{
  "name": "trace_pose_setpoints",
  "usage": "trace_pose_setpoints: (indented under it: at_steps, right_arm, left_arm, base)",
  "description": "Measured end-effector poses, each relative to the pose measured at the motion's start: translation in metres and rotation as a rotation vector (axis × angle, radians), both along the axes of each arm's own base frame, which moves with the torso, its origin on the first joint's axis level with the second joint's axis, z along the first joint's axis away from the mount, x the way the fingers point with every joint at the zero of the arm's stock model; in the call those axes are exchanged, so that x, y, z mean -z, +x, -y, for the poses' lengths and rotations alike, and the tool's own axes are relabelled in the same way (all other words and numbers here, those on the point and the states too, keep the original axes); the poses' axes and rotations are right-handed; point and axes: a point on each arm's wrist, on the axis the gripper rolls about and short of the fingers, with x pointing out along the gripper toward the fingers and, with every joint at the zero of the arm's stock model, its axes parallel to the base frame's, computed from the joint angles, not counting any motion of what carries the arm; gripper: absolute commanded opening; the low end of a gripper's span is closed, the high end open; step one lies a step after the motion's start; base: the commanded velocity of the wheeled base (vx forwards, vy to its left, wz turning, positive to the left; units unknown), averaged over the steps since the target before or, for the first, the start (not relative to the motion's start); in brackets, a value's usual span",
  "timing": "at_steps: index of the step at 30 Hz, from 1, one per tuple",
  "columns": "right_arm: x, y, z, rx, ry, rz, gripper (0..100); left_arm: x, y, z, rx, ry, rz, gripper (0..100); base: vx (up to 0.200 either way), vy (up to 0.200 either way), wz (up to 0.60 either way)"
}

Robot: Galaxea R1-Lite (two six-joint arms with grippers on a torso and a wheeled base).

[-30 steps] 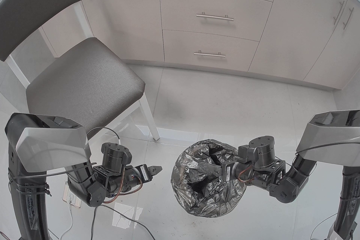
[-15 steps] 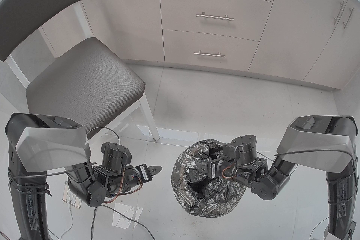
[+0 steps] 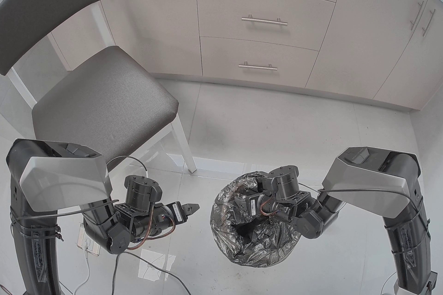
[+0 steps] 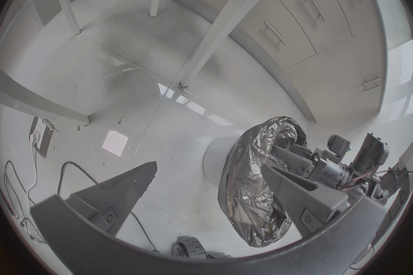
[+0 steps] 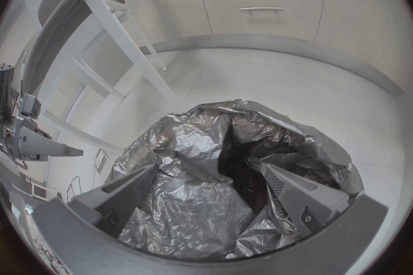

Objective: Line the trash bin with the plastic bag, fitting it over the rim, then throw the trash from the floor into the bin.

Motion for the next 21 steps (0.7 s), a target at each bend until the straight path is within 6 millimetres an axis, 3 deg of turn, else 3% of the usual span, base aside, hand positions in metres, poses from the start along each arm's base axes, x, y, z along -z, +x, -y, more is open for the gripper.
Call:
trace_pose_setpoints:
  at_steps: [14,21]
  right_arm:
    - [0.023,0.022,-0.002,0.025,-0.032,-0.017,100]
    - [0.025,0.03,-0.006,0.025,-0.037,-0.022,100]
  left_arm:
    - [0.0,0.0,0.0,0.001,0.0,0.0,100]
    - [0.0,0.0,0.0,0.002,0.001,0.0,100]
  base:
    - [0.0,0.0,0.0]
    - [0.0,0.0,0.0]
